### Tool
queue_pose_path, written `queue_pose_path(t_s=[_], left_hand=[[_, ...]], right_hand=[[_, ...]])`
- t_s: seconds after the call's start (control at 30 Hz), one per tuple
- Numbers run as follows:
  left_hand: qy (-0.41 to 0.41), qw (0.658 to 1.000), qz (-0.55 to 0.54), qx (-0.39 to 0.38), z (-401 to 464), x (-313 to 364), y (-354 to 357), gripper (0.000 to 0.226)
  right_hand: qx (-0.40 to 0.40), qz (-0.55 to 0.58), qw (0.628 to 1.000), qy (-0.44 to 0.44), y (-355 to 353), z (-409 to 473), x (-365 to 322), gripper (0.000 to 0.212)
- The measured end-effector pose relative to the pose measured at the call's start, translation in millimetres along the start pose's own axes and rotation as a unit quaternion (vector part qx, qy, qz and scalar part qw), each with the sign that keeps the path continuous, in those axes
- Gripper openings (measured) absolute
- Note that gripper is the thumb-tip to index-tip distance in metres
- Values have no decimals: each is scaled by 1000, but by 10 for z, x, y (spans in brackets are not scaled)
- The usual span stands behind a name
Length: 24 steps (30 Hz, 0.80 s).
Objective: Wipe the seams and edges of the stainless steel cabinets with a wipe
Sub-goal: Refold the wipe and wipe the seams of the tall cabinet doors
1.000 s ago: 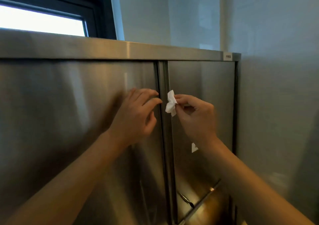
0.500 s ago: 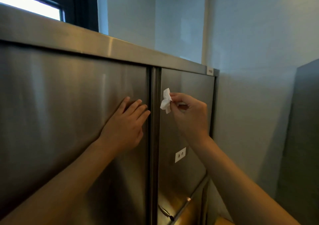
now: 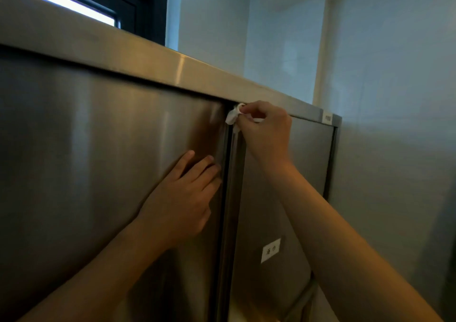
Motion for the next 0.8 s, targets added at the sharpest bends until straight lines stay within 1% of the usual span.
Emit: queue_pose_path(t_s=[0.17, 0.27, 0.33, 0.63, 0.8], left_hand=[[-6, 1000, 5, 7, -6, 13, 25, 61], [-7, 1000, 4, 15, -14, 26, 15, 59], [-8, 1000, 8, 15, -20, 34, -4, 57], [-6, 1000, 7, 25, -29, 56, -46, 49], [-3, 1000, 5, 24, -28, 59, -63, 52]], right_hand=[[28, 11, 1000, -8, 106, -72, 82, 9], [50, 20, 998, -17, 157, -150, 146, 14], [52, 16, 998, -32, 174, -213, 180, 17], [12, 18, 999, -37, 165, -860, 193, 22], [-40, 35, 998, -31, 71, -1229, 209, 27]])
Point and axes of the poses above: each hand's wrist, its own z-axis towards the middle knuckle, its own y-axis out of the palm, x = y × z, the point moved 1 cm from there along z, towards the middle knuckle, and after that the axes turned 15 degrees about -y, right-handed, at the moved point
